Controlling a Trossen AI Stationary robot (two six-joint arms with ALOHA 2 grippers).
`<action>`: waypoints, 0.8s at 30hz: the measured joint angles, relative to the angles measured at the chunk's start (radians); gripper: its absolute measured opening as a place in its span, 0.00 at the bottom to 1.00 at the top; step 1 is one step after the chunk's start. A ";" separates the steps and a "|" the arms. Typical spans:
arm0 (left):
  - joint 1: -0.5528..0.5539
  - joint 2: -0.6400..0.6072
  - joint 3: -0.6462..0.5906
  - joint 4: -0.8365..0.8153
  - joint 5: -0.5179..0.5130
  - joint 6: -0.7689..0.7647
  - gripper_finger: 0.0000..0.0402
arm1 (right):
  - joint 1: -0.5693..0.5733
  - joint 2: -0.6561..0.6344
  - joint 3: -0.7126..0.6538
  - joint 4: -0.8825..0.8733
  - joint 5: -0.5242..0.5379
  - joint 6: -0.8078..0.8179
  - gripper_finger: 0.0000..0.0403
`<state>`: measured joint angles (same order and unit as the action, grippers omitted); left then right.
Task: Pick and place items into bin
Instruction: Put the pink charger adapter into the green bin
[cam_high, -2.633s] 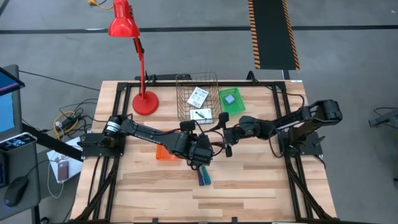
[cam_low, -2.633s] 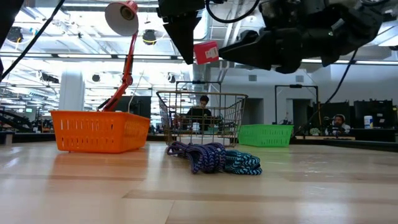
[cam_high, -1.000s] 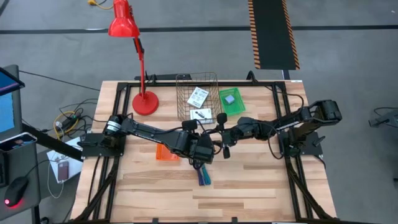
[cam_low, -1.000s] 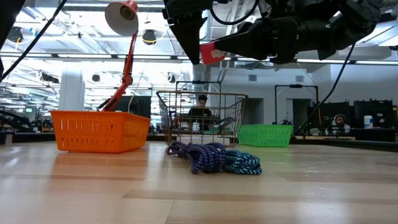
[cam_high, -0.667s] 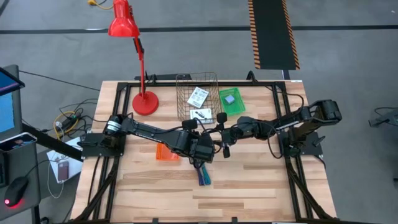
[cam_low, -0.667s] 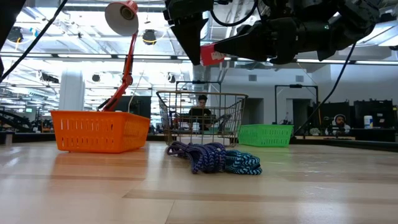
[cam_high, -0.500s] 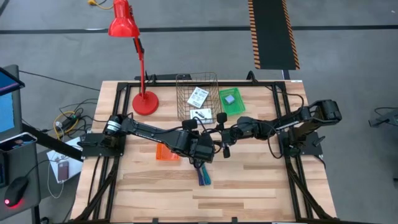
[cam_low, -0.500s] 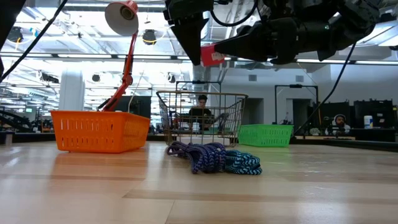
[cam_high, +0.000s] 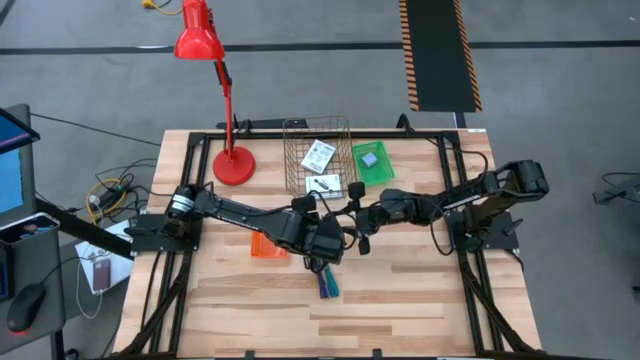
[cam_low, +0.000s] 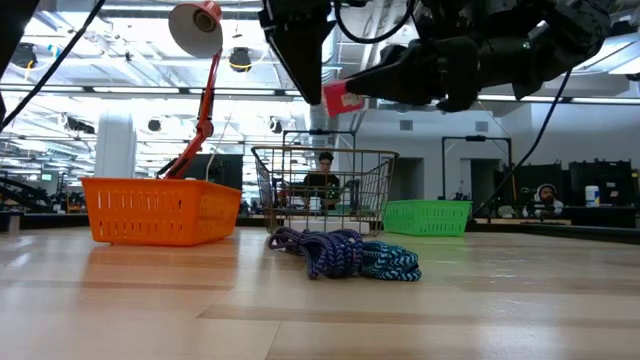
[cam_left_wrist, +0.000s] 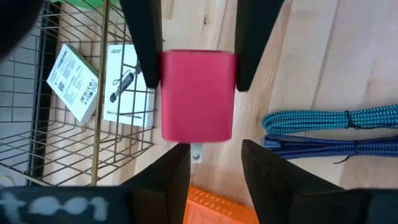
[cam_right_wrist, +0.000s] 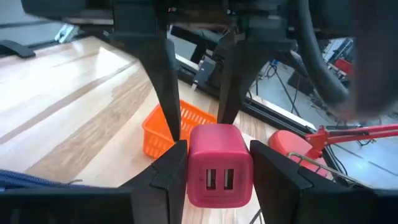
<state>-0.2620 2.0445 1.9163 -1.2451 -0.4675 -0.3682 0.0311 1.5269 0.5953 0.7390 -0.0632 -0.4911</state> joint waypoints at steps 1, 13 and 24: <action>-0.003 0.000 0.000 -0.005 0.001 -0.004 0.33 | 0.000 0.000 0.000 -0.006 0.005 -0.003 0.34; -0.028 0.000 0.000 -0.072 0.022 -0.088 0.32 | -0.073 0.000 0.000 -0.135 0.187 -0.011 0.34; -0.048 0.000 0.000 -0.073 0.018 -0.100 0.32 | -0.140 -0.002 0.000 -0.211 0.274 -0.004 0.35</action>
<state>-0.3099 2.0445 1.9163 -1.3176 -0.4496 -0.4679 -0.1087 1.5253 0.5949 0.5282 0.2106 -0.4956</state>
